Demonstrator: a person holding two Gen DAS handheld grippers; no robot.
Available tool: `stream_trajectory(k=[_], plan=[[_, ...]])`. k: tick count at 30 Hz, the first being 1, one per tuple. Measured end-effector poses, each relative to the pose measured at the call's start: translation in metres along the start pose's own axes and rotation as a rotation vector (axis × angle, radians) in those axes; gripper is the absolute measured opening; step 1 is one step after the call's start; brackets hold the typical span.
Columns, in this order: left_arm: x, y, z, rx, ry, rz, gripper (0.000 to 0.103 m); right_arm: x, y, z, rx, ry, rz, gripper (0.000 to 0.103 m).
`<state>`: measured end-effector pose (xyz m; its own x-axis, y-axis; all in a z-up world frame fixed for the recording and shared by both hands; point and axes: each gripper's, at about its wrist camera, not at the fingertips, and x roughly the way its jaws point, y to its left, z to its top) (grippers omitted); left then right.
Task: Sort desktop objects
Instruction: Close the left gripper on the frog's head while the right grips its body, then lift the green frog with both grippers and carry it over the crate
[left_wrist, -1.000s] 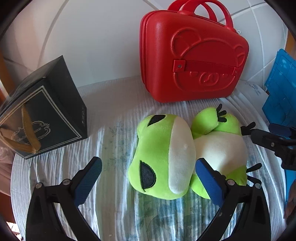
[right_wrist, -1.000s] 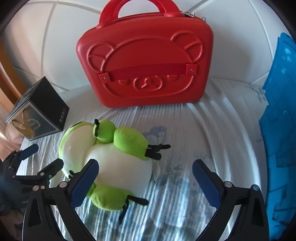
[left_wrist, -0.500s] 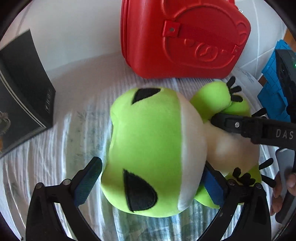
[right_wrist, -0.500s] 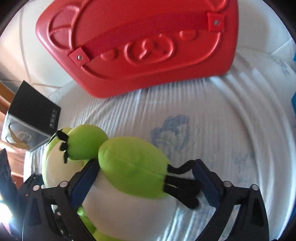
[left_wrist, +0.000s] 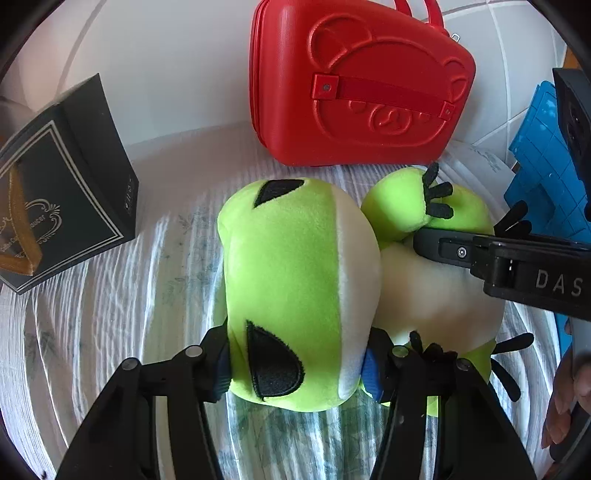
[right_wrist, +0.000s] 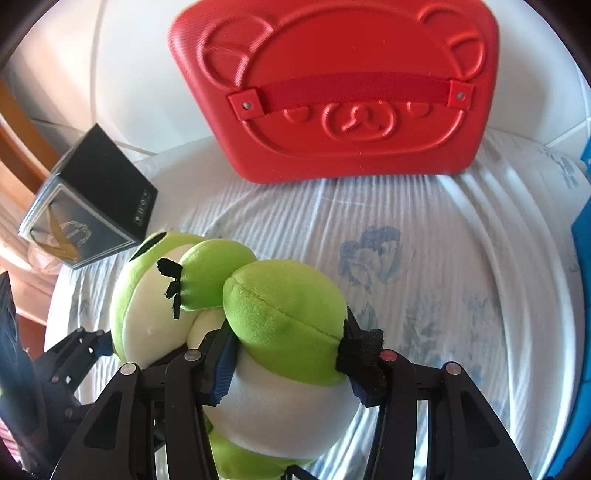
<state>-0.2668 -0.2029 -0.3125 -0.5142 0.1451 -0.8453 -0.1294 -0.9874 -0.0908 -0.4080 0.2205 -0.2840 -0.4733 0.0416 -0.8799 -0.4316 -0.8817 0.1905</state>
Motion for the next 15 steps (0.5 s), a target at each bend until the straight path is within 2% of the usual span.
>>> stream_trajectory(k=[8,15], plan=[[-0.052,-0.021,-0.022,0.021,-0.029,0.032,0.054,-0.042,0.013,-0.027,-0.021,-0.014,0.007,0.049],[-0.11,-0.042,-0.05,0.021,-0.048,0.04,0.054,-0.098,0.024,-0.062,-0.032,-0.033,0.014,0.049]])
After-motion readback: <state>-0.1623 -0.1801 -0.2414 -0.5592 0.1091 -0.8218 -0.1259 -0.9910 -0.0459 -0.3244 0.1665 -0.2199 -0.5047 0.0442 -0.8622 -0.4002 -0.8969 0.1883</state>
